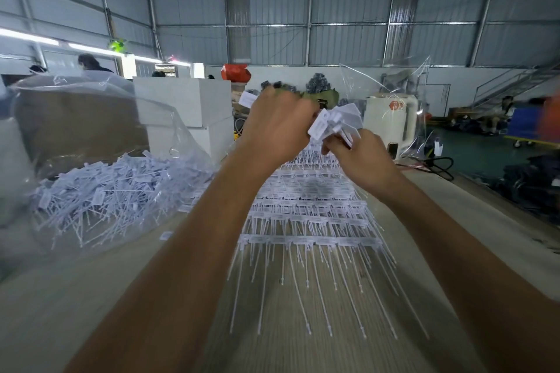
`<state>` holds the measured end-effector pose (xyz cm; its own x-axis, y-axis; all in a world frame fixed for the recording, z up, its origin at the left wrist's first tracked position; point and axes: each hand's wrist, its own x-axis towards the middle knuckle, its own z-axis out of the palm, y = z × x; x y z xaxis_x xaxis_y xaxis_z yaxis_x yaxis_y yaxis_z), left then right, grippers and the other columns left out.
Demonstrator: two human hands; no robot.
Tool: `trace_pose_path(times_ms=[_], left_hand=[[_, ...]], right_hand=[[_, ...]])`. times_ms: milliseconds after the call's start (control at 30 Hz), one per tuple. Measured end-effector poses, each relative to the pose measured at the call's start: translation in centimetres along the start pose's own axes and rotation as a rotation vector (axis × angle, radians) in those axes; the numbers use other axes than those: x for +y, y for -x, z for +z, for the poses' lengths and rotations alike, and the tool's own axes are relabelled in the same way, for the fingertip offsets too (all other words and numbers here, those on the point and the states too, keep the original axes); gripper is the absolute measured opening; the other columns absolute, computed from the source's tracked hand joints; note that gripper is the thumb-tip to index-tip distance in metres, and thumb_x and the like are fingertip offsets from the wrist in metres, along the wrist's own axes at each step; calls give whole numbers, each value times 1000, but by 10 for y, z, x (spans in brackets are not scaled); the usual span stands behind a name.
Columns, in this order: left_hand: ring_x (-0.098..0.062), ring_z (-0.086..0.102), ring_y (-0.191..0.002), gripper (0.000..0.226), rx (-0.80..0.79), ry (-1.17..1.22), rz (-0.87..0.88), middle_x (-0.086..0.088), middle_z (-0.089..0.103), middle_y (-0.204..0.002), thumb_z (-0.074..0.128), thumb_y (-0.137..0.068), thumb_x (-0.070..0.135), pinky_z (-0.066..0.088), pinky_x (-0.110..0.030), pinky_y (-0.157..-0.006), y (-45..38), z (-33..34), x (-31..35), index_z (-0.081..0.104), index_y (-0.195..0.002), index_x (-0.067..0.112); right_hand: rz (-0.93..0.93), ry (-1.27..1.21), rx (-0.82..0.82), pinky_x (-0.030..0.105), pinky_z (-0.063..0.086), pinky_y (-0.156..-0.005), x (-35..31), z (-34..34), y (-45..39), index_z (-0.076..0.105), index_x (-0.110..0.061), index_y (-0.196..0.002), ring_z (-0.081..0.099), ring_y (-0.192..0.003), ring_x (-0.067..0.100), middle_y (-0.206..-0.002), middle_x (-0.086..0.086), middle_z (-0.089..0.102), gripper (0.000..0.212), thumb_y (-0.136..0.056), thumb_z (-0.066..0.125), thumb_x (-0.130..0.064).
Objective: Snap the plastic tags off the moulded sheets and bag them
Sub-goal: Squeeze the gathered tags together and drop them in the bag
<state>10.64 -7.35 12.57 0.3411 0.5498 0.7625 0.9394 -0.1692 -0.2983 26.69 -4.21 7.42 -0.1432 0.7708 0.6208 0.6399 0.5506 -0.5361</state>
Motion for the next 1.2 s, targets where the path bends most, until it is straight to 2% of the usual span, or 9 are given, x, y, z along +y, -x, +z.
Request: trace_pose_path(times_ms=[233, 467, 533, 600, 733, 833, 933, 1100, 1200], left_hand=[[-33, 63, -82, 23, 31, 79, -34, -12, 69, -84, 59, -87, 4, 30, -32, -71, 2, -7, -2, 72, -102, 16], [-34, 64, -79, 21, 53, 122, -102, -11, 70, -80, 63, -83, 6, 34, -32, -66, 4, -2, -8, 77, -95, 17], [-30, 64, -78, 12, 74, 260, -169, -7, 71, -83, 63, -91, 23, 37, -31, -65, 4, 3, -11, 75, -93, 20], [-27, 63, -78, 28, 79, 420, -235, -3, 68, -82, 52, -101, 40, 43, -33, -65, 4, 5, -11, 72, -98, 21], [-30, 60, -68, 17, 80, 814, -263, -10, 60, -75, 37, -108, 22, 56, -56, -66, 0, 3, -5, 50, -118, 20], [-29, 55, -62, 16, 5, 988, -205, -8, 50, -70, 40, -106, 14, 56, -64, -69, -1, -4, 2, 41, -121, 21], [-33, 66, -66, 19, -56, 966, -153, -11, 62, -78, 42, -103, 7, 55, -58, -62, -2, -6, 7, 40, -119, 18], [-23, 70, -73, 8, -12, 876, -208, -7, 74, -85, 50, -102, 12, 57, -47, -67, -5, -1, 5, 53, -108, 13], [-27, 67, -85, 19, 8, 590, -250, -5, 72, -89, 53, -101, 30, 54, -41, -81, -8, 4, 5, 66, -99, 16]], right_hand=[[-241, 263, 258, 38, 51, -60, -1, 5, 4, 70, -9, -97, 60, -69, 33, -85, 13, 65, 16, -96, 59, -20], [-341, 519, 193, 29, 40, -57, 0, 8, 10, 73, -10, -100, 63, -66, 33, -92, 13, 66, 20, -81, 72, -3], [-309, 410, 216, 30, 43, -57, -1, 9, 10, 71, -8, -96, 60, -64, 31, -84, 11, 65, 12, -87, 64, -4], [-179, 208, 237, 31, 46, -55, -3, 9, 6, 67, -9, -88, 54, -56, 24, -70, 7, 60, 15, -96, 55, -9], [54, -410, 221, 17, 34, -43, -11, 0, -3, 67, -13, -98, 40, -40, -3, -65, -7, 56, 21, -102, 57, -31], [58, -712, 66, 19, 26, -40, -18, -4, -1, 65, -18, -88, 31, -39, 4, -52, -11, 41, 25, -100, 60, -39], [-19, -712, -5, 19, 27, -39, -22, -2, 0, 60, -26, -65, 31, -39, 3, -46, -13, 45, 39, -103, 57, -27], [-73, -580, 77, 7, 32, -48, -19, -5, -3, 57, -22, -86, 48, -44, -6, -51, -25, 53, 16, -103, 57, -22], [-21, -547, 162, 17, 34, -54, -17, -4, -5, 58, -29, -78, 47, -48, -5, -53, -21, 54, 22, -100, 61, -26]])
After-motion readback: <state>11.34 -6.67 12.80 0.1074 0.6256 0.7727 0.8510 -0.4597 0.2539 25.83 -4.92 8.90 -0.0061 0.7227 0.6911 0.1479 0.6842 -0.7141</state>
